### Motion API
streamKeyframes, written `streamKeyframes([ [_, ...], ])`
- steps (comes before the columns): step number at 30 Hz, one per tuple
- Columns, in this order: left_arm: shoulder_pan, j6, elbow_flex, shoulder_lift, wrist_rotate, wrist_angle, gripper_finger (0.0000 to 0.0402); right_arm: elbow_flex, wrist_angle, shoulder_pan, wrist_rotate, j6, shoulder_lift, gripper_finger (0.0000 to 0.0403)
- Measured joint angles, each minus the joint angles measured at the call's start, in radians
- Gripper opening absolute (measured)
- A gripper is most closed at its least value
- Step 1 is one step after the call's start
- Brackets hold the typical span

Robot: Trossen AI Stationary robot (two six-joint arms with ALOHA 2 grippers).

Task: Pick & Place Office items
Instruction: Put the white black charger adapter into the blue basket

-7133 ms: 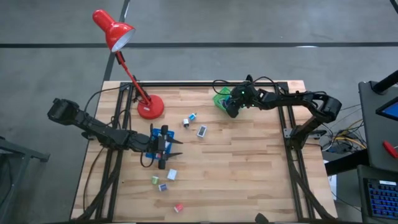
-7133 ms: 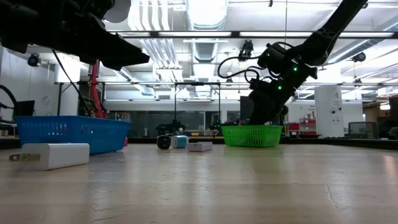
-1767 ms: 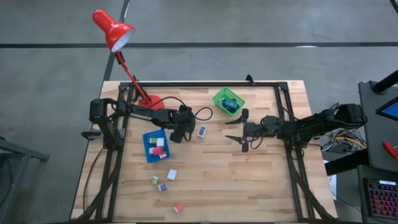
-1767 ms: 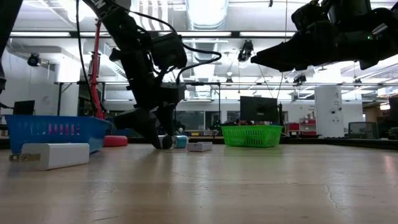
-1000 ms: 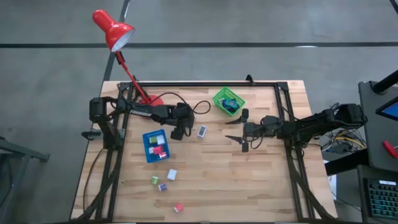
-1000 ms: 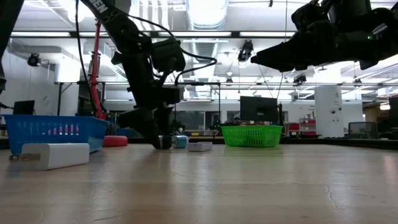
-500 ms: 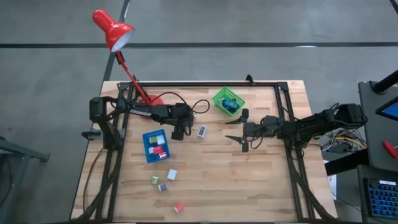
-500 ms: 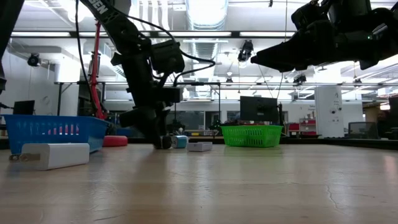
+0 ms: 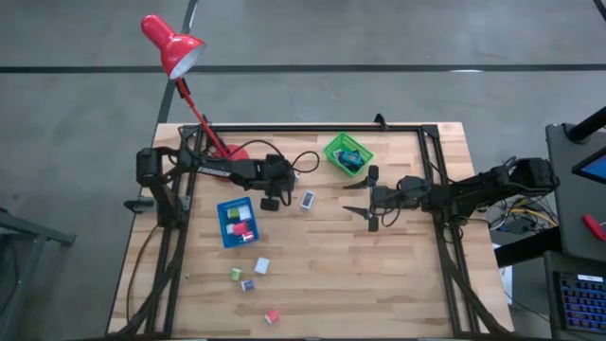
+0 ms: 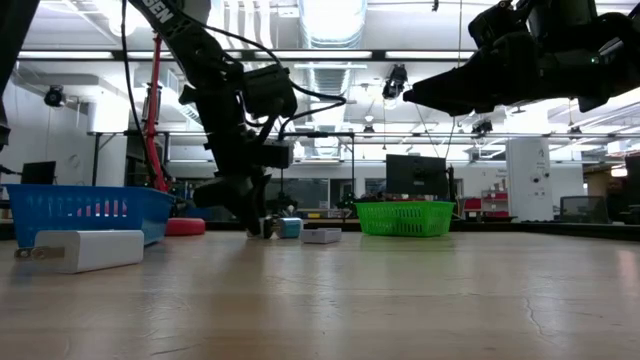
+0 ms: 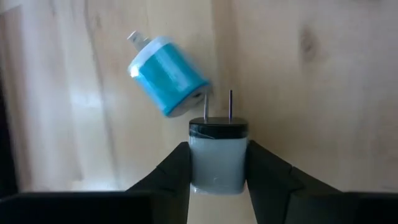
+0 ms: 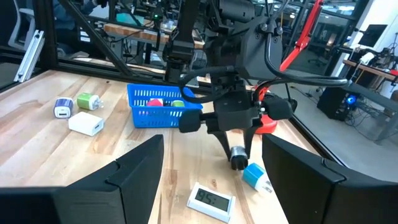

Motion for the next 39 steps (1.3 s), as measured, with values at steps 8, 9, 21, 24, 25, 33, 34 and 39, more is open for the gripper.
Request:
streamKeyframes([
  [8, -0.002, -0.055, -0.02, -0.025, 0.061, 0.035, 0.0118, 0.0, 0.0, 0.0, 0.0, 0.0, 0.0, 0.0263],
  [9, -0.002, -0.059, -0.028, -0.036, 0.069, 0.046, 0.0118, 0.0, 0.0, 0.0, 0.0, 0.0, 0.0, 0.0263],
  [21, -0.002, -0.15, -0.253, -0.306, 0.219, 0.355, 0.0118, -0.002, 0.0, 0.0, 0.0, 0.003, 0.0, 0.0263],
  [24, -0.002, -0.186, -0.34, -0.394, 0.233, 0.466, 0.0118, -0.002, 0.002, 0.0, 0.0, 0.004, 0.0, 0.0263],
  [25, -0.002, -0.196, -0.37, -0.422, 0.233, 0.498, 0.0118, -0.002, 0.003, 0.0, 0.0, 0.005, 0.0, 0.0263],
  [33, -0.002, -0.276, -0.615, -0.629, 0.25, 0.794, 0.0118, -0.002, 0.013, 0.0, 0.0, 0.008, 0.0, 0.0262],
  [34, -0.003, -0.287, -0.644, -0.648, 0.256, 0.841, 0.0118, -0.002, 0.014, 0.0, 0.0, 0.008, 0.0, 0.0262],
  [39, -0.003, -0.318, -0.761, -0.721, 0.263, 0.999, 0.0118, -0.002, 0.038, 0.0, 0.0, 0.008, 0.0, 0.0263],
])
